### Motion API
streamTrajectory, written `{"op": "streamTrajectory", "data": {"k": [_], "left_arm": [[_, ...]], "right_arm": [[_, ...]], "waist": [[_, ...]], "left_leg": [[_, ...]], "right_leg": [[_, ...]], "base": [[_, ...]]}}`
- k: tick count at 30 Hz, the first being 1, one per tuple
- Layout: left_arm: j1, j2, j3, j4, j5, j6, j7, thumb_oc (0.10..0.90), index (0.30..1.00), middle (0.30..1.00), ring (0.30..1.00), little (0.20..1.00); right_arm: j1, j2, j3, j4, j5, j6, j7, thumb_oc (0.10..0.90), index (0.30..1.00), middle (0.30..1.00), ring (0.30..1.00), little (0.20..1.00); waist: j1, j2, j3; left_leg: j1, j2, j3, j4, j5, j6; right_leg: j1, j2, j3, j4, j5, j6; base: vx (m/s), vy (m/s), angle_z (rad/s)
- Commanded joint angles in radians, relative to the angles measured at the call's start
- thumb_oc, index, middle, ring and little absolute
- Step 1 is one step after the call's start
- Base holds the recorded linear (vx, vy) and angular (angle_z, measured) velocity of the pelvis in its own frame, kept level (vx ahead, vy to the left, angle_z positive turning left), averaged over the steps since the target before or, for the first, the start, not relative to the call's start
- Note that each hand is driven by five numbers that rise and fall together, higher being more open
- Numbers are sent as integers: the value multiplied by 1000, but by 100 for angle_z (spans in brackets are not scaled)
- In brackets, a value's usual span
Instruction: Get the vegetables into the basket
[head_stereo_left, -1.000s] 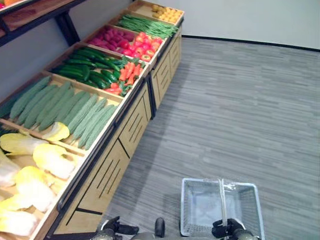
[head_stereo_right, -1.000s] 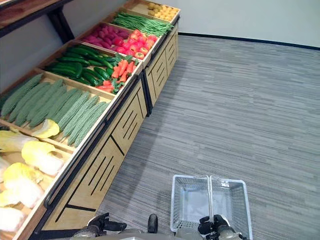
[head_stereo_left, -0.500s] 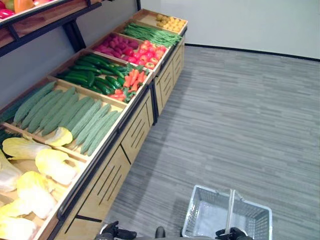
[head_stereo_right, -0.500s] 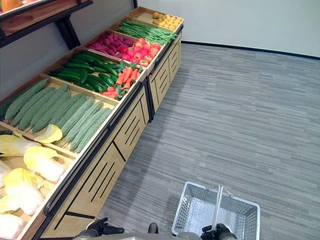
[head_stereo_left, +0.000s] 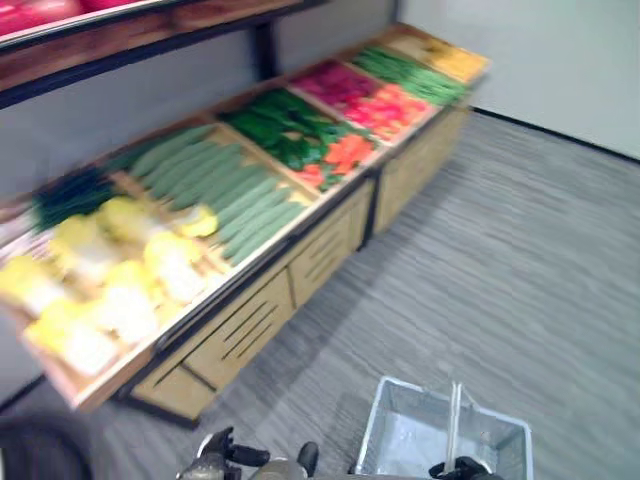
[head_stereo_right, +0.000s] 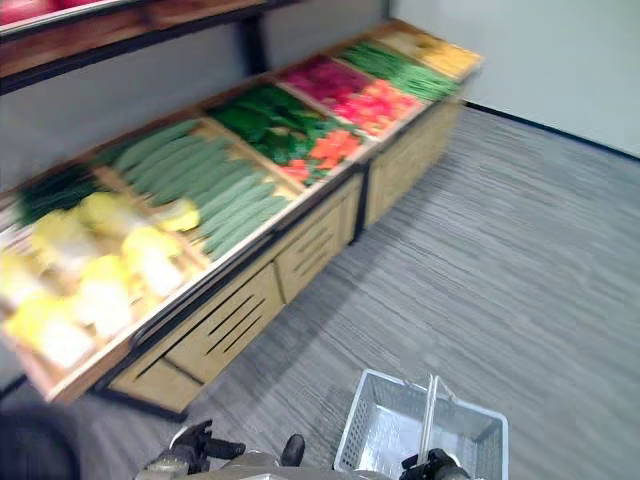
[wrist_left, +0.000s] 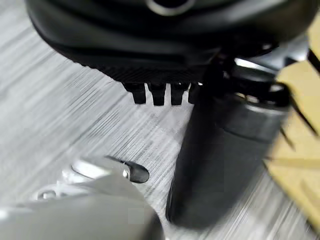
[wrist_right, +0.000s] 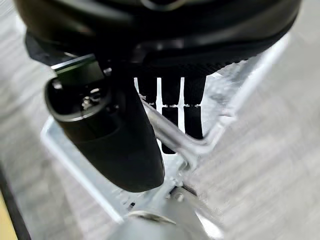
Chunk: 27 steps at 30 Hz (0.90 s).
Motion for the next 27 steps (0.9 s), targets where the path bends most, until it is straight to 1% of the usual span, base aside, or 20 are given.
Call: {"op": "streamTrajectory", "data": {"k": [1,2,3,4,5,6,7,8,9,11,12,15,19,20,21,22,23,24,25,27], "left_arm": [[-19,41,14,18,-6,3,4,900,1000,1000,1000,1000],[-21,39,13,10,-7,3,5,900,1000,1000,1000,1000],[-22,39,15,-2,-10,3,5,900,1000,1000,1000,1000],[-23,43,22,-14,-15,3,6,900,1000,1000,1000,1000],[-21,47,28,-16,-20,2,2,900,1000,1000,1000,1000],[-18,46,28,-15,-17,2,-2,900,1000,1000,1000,1000],[-11,45,33,-17,-16,2,-7,900,1000,1000,1000,1000],[-11,46,34,-18,-16,2,-7,900,1000,1000,1000,1000],[-7,44,39,-14,-16,4,-8,900,1000,1000,1000,1000],[3,40,52,-10,-20,11,-14,900,1000,1000,1000,1000],[8,37,64,-2,-26,12,-18,900,1000,1000,1000,1000],[21,39,74,13,-19,16,-18,900,1000,1000,1000,1000],[34,44,78,33,12,27,-18,900,1000,1000,1000,1000],[33,48,75,35,26,28,-17,900,1000,1000,1000,1000],[33,48,75,35,26,28,-17,900,1000,1000,1000,1000],[31,52,71,33,35,29,-16,900,1000,1000,1000,1000],[28,55,69,34,42,30,-15,900,1000,1000,1000,1000],[26,59,65,33,45,30,-12,900,1000,1000,1000,1000],[13,73,54,19,36,24,-12,900,1000,1000,1000,1000],[13,73,54,19,36,24,-12,900,1000,1000,1000,1000]], "right_arm": [[-57,-55,0,-48,-34,-51,-15,400,300,300,300,300],[-62,-61,-2,-54,-35,-53,-17,400,300,300,300,300],[-68,-64,-4,-61,-37,-55,-18,400,300,300,300,300],[-72,-65,-6,-60,-36,-53,-20,400,300,300,300,300],[-74,-63,-5,-63,-40,-51,-18,400,300,300,300,300],[-70,-62,-8,-66,-40,-50,-17,400,300,300,300,300],[-59,-61,-15,-71,-45,-49,-16,400,300,300,300,300],[-58,-61,-15,-71,-45,-49,-16,400,300,300,300,300],[-55,-57,-16,-67,-51,-46,-15,400,300,300,300,300],[-49,-45,-12,-62,-57,-38,-10,400,300,300,300,300],[-48,-35,-8,-59,-61,-35,-6,400,300,300,300,300],[-41,-19,2,-57,-64,-32,-4,400,300,300,300,300],[-34,3,5,-66,-75,-26,-6,400,300,300,300,300],[-29,8,4,-66,-81,-26,-6,400,300,300,300,300],[-29,8,4,-66,-81,-26,-6,400,300,300,300,300],[-26,9,0,-70,-83,-24,-6,400,300,300,300,300],[-25,10,-2,-66,-85,-22,-4,400,300,300,300,300],[-22,8,-6,-66,-84,-19,-4,400,300,300,300,300],[-30,7,-17,-62,-73,-18,-6,400,300,300,300,300],[-30,7,-17,-62,-73,-18,-6,400,300,300,300,300]], "waist": [[29,-28,45],[25,-27,49],[23,-28,58],[30,-29,64],[41,-31,66],[41,-32,63],[29,-38,57],[29,-38,58],[20,-39,53],[16,-41,43],[19,-42,31],[22,-40,16],[32,-33,1],[31,-30,-1],[32,-31,0],[26,-26,-1],[16,-24,3],[4,-22,8],[-49,-1,33],[-45,-1,31]], "left_leg": [[24,18,33,23,18,3],[1,32,76,21,30,3],[-6,67,177,12,35,9],[-22,96,258,18,45,11],[-26,121,308,19,50,7],[-24,134,336,12,54,1],[-6,170,443,11,47,-17],[-4,170,444,11,46,-17],[4,194,524,24,39,-18],[9,203,588,54,18,-21],[13,191,591,66,-12,-15],[13,180,585,48,-8,-15],[48,131,542,5,-29,20],[63,107,534,4,-51,41],[64,105,534,4,-52,42],[73,92,527,4,-67,57],[85,73,522,3,-78,75],[98,52,512,0,-85,93],[99,38,480,-3,-64,118],[96,38,483,-3,-65,118]], "right_leg": [[-32,-88,64,101,-24,122],[-36,-97,34,102,-22,126],[-35,-108,8,106,-23,131],[-32,-119,-18,108,-23,136],[-21,-130,-53,110,-24,140],[-9,-136,-80,109,-26,142],[15,-157,-132,122,-41,149],[16,-157,-131,123,-42,149],[23,-169,-169,126,-41,150],[32,-183,-211,125,-39,146],[40,-187,-225,119,-42,146],[56,-188,-235,116,-50,144],[80,-234,-235,162,-54,159],[80,-265,-228,203,-52,166],[79,-268,-227,207,-53,168],[69,-289,-216,253,-42,171],[47,-320,-193,320,-12,181],[23,-346,-152,377,40,194],[-85,-331,7,470,138,189],[-92,-332,12,474,137,189]], "base": [[-59,-7,133],[-93,27,115],[-92,44,148],[-44,29,115],[3,30,98],[84,58,95],[77,57,126],[50,93,160],[-23,90,145],[-5,120,113],[49,96,85],[114,116,84],[188,248,36],[139,245,30],[139,271,20],[98,206,5],[145,307,2],[52,377,13],[4,278,19],[-8,125,30]]}}
